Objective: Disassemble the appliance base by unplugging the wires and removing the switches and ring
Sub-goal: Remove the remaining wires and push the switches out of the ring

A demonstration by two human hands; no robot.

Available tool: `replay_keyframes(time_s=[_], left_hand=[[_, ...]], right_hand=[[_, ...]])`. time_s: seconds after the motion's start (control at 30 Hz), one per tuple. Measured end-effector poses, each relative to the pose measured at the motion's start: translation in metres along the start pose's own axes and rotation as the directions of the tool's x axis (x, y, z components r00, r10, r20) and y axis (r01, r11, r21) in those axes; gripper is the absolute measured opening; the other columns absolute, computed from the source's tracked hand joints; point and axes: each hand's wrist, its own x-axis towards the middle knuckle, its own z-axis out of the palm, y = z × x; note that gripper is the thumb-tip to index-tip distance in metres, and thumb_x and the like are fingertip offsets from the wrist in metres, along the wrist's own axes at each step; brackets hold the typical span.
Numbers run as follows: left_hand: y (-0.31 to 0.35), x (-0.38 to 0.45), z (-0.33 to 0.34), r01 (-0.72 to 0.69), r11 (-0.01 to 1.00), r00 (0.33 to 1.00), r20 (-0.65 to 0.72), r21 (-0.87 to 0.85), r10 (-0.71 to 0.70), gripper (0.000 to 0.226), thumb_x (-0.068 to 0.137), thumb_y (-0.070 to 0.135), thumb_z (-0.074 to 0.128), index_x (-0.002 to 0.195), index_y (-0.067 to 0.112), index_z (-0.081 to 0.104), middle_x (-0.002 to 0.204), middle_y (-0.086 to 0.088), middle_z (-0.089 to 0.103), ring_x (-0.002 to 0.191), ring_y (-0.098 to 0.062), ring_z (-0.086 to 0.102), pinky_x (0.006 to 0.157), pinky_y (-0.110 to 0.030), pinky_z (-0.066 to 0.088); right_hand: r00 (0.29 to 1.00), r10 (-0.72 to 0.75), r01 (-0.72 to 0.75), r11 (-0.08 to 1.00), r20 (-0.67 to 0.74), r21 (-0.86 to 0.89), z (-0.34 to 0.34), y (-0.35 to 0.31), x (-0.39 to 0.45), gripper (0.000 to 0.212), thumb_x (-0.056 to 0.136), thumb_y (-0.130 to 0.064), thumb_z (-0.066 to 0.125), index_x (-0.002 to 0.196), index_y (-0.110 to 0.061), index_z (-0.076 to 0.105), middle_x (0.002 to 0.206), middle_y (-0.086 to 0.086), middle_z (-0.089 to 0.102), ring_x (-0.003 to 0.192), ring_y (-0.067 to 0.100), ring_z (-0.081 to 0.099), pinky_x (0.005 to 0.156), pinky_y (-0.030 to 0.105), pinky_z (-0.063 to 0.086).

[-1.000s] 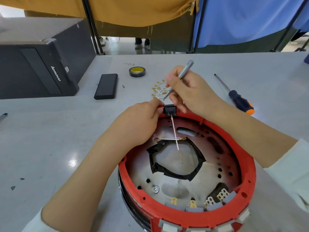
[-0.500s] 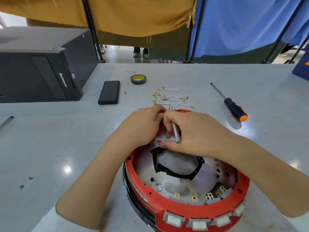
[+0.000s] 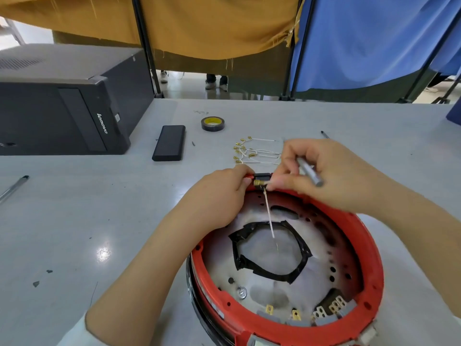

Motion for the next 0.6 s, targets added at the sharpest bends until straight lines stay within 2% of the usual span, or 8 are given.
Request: replay_keyframes(time_s=[0.07,0.13,0.27,0.33,0.4,0.47,0.53,0.6], left_hand=[[0.000,0.000,0.000,-0.002,1.000,1.000,0.000,-0.002,0.002,0.023,0.101,0.032,0.033,0.115,0.031,0.050,0.112,0.000,0.062,0.103,-0.023,0.055,0.071,-0.027,0.031],[0.001,0.000,-0.001,0.000,1.000,1.000,-0.001,-0.004,0.000,0.028,0.101,0.031,0.032,0.123,0.029,0.049,0.117,0.000,0.062,0.106,-0.022,0.054,0.076,-0.027,0.034],[0.001,-0.001,-0.001,-0.010,1.000,1.000,-0.008,0.010,0.010,0.030,0.102,0.031,0.031,0.126,0.029,0.048,0.117,0.001,0.062,0.104,-0.020,0.055,0.076,-0.025,0.034],[0.002,-0.001,-0.001,-0.014,1.000,1.000,-0.006,0.012,0.014,0.030,0.102,0.031,0.031,0.127,0.029,0.048,0.117,0.000,0.061,0.104,-0.020,0.054,0.078,-0.026,0.035],[0.002,-0.001,-0.001,-0.016,1.000,1.000,-0.001,0.013,0.016,0.031,0.102,0.031,0.030,0.127,0.029,0.047,0.118,0.001,0.061,0.105,-0.021,0.054,0.083,-0.029,0.038],[0.002,-0.001,-0.001,-0.021,1.000,1.000,0.004,0.019,0.020,0.031,0.102,0.031,0.030,0.128,0.029,0.047,0.118,0.000,0.060,0.105,-0.021,0.054,0.086,-0.031,0.040],[0.002,-0.001,-0.001,-0.026,0.999,1.000,0.005,0.022,0.026,0.031,0.102,0.031,0.029,0.128,0.029,0.047,0.118,0.000,0.060,0.105,-0.021,0.054,0.088,-0.033,0.041],[0.002,-0.001,-0.001,-0.030,0.999,1.000,0.002,0.026,0.029,0.031,0.102,0.031,0.029,0.128,0.028,0.047,0.117,0.000,0.060,0.105,-0.022,0.054,0.088,-0.035,0.041]], right_hand=[[0.997,0.036,-0.028,0.993,-0.073,0.118,-0.010,0.012,0.014,0.035,0.083,-0.013,0.071,0.067,-0.021,0.041,0.081,0.001,0.075,0.084,0.009,0.070,0.078,0.025,0.051],[0.983,0.144,-0.122,0.976,-0.111,0.182,-0.014,0.030,0.033,0.035,0.086,-0.007,0.067,0.068,-0.017,0.039,0.082,0.001,0.075,0.089,0.007,0.070,0.075,0.025,0.048],[0.936,0.329,-0.325,0.944,-0.124,0.046,-0.009,0.070,0.075,0.032,0.087,-0.002,0.066,0.071,-0.017,0.042,0.097,0.022,0.070,0.089,0.012,0.070,0.055,0.027,0.036],[0.919,0.381,-0.383,0.924,-0.098,-0.005,-0.004,0.083,0.092,0.031,0.083,-0.001,0.069,0.072,-0.016,0.045,0.096,0.021,0.069,0.096,0.022,0.069,0.051,0.023,0.036],[0.913,0.404,-0.406,0.913,-0.051,-0.034,0.004,0.089,0.105,0.031,0.080,0.000,0.073,0.071,-0.015,0.047,0.082,0.012,0.062,0.101,0.031,0.067,0.054,0.023,0.039],[0.919,0.394,-0.393,0.913,-0.010,-0.107,0.011,0.092,0.114,0.031,0.077,-0.002,0.076,0.071,-0.016,0.048,0.075,0.002,0.054,0.084,0.026,0.067,0.059,0.026,0.043],[0.927,0.374,-0.373,0.916,-0.019,-0.148,0.016,0.095,0.122,0.031,0.076,-0.005,0.077,0.070,-0.017,0.049,0.073,-0.001,0.051,0.068,0.019,0.055,0.064,0.029,0.045],[0.930,0.366,-0.368,0.921,-0.039,-0.131,0.019,0.099,0.125,0.030,0.076,-0.003,0.077,0.070,-0.017,0.051,0.073,-0.002,0.052,0.075,0.021,0.057,0.071,0.034,0.048]])
